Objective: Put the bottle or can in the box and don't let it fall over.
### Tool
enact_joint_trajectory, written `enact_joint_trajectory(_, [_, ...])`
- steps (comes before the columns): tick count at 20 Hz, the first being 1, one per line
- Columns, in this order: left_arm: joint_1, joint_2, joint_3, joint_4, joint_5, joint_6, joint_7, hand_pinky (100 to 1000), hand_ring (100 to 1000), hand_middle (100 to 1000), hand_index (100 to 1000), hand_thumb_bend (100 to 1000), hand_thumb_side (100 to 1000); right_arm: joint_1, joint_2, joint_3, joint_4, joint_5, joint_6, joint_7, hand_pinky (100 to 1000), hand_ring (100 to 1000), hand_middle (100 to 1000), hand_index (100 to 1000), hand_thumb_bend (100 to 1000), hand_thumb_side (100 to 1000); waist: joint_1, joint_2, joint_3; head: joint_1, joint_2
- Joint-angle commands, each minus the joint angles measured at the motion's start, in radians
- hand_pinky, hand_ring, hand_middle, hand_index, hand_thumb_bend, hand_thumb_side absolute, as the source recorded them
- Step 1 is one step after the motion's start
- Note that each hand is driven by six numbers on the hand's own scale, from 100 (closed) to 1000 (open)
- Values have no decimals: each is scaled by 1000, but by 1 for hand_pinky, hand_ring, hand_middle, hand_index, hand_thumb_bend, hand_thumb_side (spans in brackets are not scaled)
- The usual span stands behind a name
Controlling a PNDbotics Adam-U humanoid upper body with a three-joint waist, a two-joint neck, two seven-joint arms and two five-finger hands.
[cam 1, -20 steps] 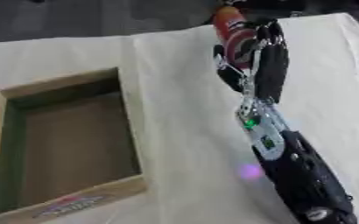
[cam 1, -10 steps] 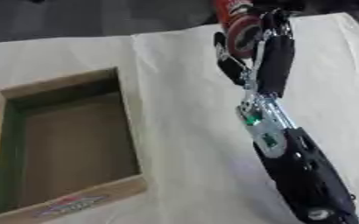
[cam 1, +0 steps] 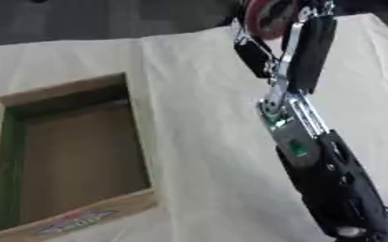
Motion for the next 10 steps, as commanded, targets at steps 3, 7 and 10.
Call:
enact_joint_trajectory(3, [0,32,3,-18,1,1,1,895,846,797,639,1000,292,-24,-67,72,-120,-90,-6,-32,448,677,606,574,394,100,-3,-25,1,-2,-2])
enact_joint_trajectory(7, [0,34,2,-18,-1,2,1,896,846,798,639,1000,294,-34,-99,132,-187,-152,-21,20,442,680,600,571,388,100,-5,-27,2,-5,0])
enact_joint_trajectory(10, [0,35,1,-18,-2,2,1,896,847,798,639,1000,296,-43,-114,168,-237,-193,-23,78,434,683,602,575,385,100,-6,-29,3,-6,2])
